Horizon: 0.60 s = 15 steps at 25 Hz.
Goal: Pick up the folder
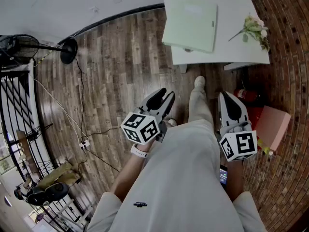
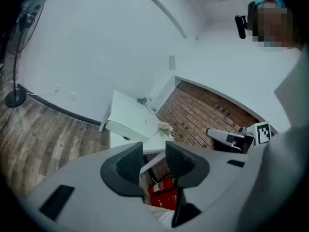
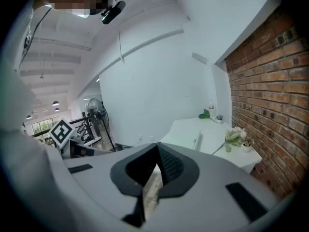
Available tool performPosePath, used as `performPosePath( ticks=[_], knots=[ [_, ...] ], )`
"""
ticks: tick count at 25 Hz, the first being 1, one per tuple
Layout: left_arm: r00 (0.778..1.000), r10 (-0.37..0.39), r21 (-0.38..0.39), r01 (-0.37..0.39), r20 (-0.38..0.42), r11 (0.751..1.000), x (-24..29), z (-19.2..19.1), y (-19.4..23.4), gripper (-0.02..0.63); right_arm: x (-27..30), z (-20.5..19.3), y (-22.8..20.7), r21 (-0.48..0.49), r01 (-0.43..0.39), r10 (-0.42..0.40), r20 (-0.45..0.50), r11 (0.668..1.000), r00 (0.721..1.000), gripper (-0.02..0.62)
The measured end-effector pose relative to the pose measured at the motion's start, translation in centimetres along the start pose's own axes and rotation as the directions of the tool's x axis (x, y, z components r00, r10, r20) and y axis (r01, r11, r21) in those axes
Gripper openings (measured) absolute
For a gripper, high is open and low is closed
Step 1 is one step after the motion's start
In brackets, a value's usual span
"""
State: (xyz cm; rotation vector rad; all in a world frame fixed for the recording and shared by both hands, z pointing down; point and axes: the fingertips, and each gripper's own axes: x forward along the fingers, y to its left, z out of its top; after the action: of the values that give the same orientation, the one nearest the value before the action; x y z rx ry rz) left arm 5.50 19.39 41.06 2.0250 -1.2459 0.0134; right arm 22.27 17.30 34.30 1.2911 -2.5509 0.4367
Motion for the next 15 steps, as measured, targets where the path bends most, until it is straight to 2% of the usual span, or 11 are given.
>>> performPosePath(
  ticks=[1,2,6,8,12,15],
  knots=[
    [1.0,-0.018,0.007,0.018,0.023,1.0,-2.0,-0.3,-0.7,0.128,-1.3,-1.0,1.5,-0.004,0.003,-0.004,-0.012,1.0,1.0,0.002],
    [0.999,-0.033,0.018,0.032,0.043,0.999,-3.9,-0.7,-1.4,0.036,-2.6,-1.9,2.9,-0.007,0.006,-0.006,-0.022,1.0,1.0,0.002],
    [0.997,-0.026,0.12,0.017,0.075,0.993,-9.5,-1.6,-3.6,0.023,-6.6,-3.7,6.7,-0.017,0.005,-0.006,-0.032,1.0,0.999,0.002],
    [0.996,-0.015,0.142,0.002,0.089,0.99,-11.6,-1.7,-4.5,0.02,-7.9,-3.5,7.7,-0.025,-0.002,0.001,-0.023,1.0,1.0,0.002],
    [0.991,0.023,0.201,-0.049,0.132,0.978,-14.1,-1.2,-6.0,0.02,-9.0,-2.9,8.0,-0.016,-0.01,0.01,-0.005,1.0,1.0,0.002],
    [0.984,0.064,0.201,-0.098,0.168,0.975,-15.0,-0.8,-6.5,0.02,-9.1,-2.0,7.6,-0.013,-0.027,0.028,0.012,1.0,1.0,0.0]
  ],
)
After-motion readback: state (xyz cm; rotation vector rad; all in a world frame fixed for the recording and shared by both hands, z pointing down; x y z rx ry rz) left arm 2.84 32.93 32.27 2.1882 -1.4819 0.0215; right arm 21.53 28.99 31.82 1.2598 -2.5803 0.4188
